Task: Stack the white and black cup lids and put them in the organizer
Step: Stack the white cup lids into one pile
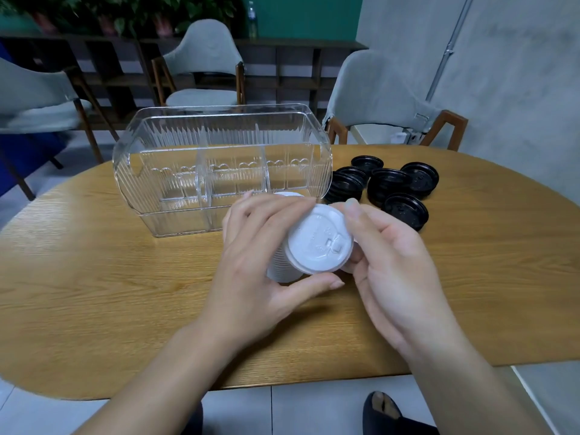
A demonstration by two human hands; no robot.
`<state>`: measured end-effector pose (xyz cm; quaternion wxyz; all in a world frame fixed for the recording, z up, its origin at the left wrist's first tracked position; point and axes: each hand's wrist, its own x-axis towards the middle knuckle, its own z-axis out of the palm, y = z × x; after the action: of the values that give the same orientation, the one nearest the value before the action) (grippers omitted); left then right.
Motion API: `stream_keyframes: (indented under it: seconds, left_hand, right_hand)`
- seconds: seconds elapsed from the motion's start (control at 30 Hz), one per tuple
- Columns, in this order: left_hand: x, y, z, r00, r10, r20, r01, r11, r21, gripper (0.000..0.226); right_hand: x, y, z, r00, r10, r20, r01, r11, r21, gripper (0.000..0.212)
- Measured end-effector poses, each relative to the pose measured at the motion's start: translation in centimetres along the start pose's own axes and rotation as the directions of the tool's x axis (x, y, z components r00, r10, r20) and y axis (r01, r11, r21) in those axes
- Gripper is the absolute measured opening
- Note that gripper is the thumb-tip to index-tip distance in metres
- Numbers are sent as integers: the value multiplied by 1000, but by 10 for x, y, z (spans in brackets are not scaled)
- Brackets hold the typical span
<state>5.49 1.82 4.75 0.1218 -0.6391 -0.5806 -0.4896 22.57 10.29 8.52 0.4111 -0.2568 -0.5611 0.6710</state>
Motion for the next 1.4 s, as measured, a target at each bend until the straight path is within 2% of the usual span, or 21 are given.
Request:
stream_keyframes:
  seconds: [0.1,0.2,0.33,0.47,0.53,0.6,0.67,0.73,0.9,0.97,1.17,1.4]
  left_hand:
    - [0,-2,-2,999,-22,-26,23,1000,18,87]
    - [-1,-5,-4,998,-33,-50,36,998,48,78]
    - [1,-7,-8,996,3,-84,9,990,144,62]
    - [0,-7,-8,994,14,-108,7,982,191,59]
    - [0,-7,-7,996,5,-92,12,984,180,66]
    - [0,-7,-9,997,-24,-67,32,992,123,87]
    - [1,-8,-13,993,-91,-69,94,995,40,99]
    - [1,-12,-12,980,-191,-60,187,981,-55,101]
    - [-2,-24,4,879,-468,92,473,828,-301,110]
    - [-3,-26,8,842,-518,149,533,761,-369,106]
    - [-1,-25,8,855,-465,228,517,741,-428,73]
    - [-1,-30,5,844,-437,312,536,677,-504,72]
  right_hand:
    - [-1,-2,-2,987,-159,39,163,969,-184,44]
    - [-4,-2,-6,953,-253,165,298,880,-371,62]
    - [-9,0,-3,944,-233,234,317,837,-445,76]
    - [-8,1,0,943,-224,245,318,823,-471,72]
    - [-7,0,0,942,-244,228,328,809,-488,68]
    - [-6,-1,-1,932,-318,173,361,788,-498,64]
    - [-2,-2,-3,907,-405,120,410,777,-479,59]
    - [3,-4,-5,895,-436,91,425,778,-462,55]
    - [25,2,-1,922,-377,88,368,783,-502,42]
    - [32,5,3,928,-357,107,357,770,-528,42]
    - [43,16,7,940,-290,179,340,764,-548,41]
    - [46,15,-2,936,-205,286,331,791,-515,46]
